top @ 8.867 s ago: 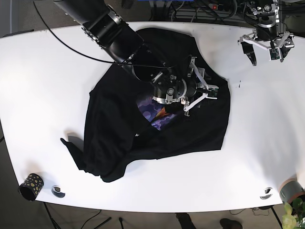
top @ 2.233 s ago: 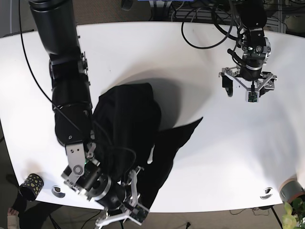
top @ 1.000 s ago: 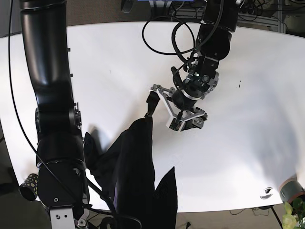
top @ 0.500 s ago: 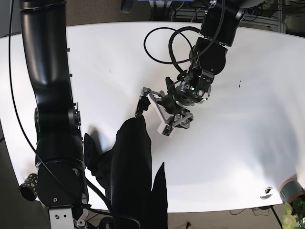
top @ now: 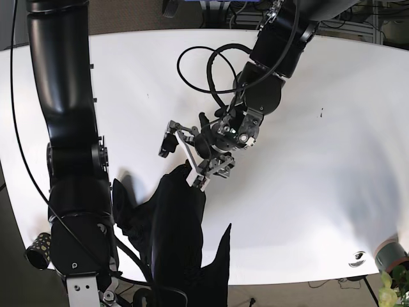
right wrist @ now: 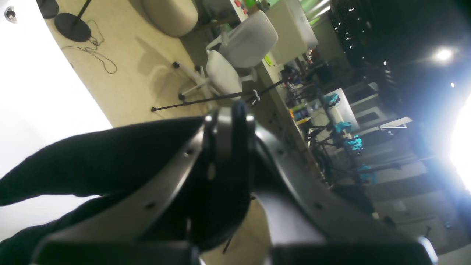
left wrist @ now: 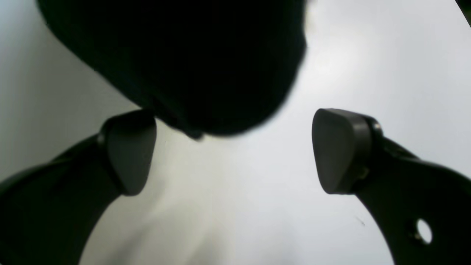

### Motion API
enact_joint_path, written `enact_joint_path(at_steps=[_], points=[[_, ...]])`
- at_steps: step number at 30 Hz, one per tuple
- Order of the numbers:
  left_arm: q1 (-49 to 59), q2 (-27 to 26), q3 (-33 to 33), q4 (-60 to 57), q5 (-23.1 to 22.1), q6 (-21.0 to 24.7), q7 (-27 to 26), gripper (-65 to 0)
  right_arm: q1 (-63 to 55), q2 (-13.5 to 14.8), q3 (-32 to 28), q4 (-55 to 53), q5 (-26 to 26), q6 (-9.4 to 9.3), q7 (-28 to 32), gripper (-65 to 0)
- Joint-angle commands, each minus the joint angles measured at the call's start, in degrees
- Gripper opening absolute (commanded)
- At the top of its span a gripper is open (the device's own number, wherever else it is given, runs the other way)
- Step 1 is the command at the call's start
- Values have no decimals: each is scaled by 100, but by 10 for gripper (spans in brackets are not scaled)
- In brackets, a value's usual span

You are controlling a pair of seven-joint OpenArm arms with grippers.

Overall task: Fold the T-shirt properly
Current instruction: 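Move the left gripper to the hanging shirt and grasp its edge, then hold the shirt with both grippers and stretch it apart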

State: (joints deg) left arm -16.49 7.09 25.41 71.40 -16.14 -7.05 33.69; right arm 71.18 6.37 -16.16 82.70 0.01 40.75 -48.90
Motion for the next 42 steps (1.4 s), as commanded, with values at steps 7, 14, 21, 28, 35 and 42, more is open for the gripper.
enact_joint_path(at_steps=[7,14,21,28,35,42], points=[[-219,86,-13,-278,326,-3,-578,-162,245,115,56,86,3,-75,130,-650],[-254,86,-5,-278,625,-12,-578,-622,245,167,56,69,21,-75,139,-650],[-289,-63,-242,38,660,-12,-560,-650,122,176,487,69,-14,-75,139,-650],[-281,-538,-901,654,660,-12,-543,-650,122,238,583,86,-23,-75,130,-650],[-509,-1162,-1402,1137,660,-12,-543,-650,131,308,583,69,-23,-75,139,-650],[-1098,-1610,-1965,1551,660,-20,-209,-650,87,290,575,-37,-23,-220,438,-650]])
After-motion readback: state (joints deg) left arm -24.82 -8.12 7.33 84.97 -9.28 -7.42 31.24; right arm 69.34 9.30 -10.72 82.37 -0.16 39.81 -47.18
